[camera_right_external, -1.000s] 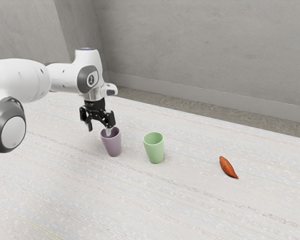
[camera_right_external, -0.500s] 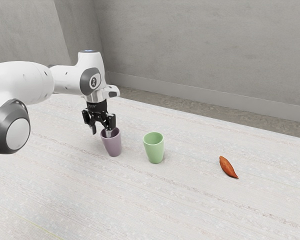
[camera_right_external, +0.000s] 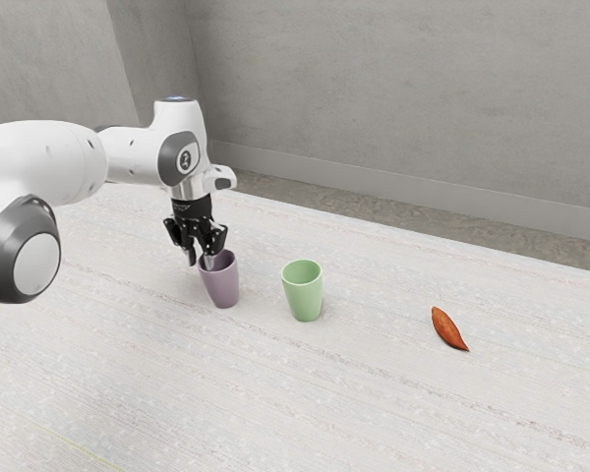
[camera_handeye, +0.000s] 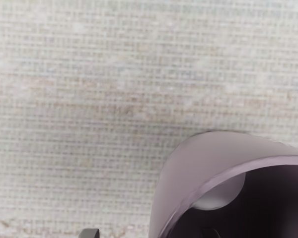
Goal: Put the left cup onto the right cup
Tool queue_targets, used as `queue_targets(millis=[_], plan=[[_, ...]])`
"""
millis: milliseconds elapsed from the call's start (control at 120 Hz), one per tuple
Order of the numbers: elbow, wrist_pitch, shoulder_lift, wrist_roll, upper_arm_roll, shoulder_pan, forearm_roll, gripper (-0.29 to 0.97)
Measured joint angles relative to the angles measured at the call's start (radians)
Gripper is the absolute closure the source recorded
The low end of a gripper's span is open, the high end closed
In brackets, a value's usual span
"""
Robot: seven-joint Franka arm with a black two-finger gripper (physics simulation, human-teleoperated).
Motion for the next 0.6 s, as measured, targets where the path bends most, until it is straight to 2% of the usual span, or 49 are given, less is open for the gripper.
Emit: queue_targets(millis=[600], plan=[[0.014,0.0,0.016,0.0,-0.001,-0.004,0.002,0.73]])
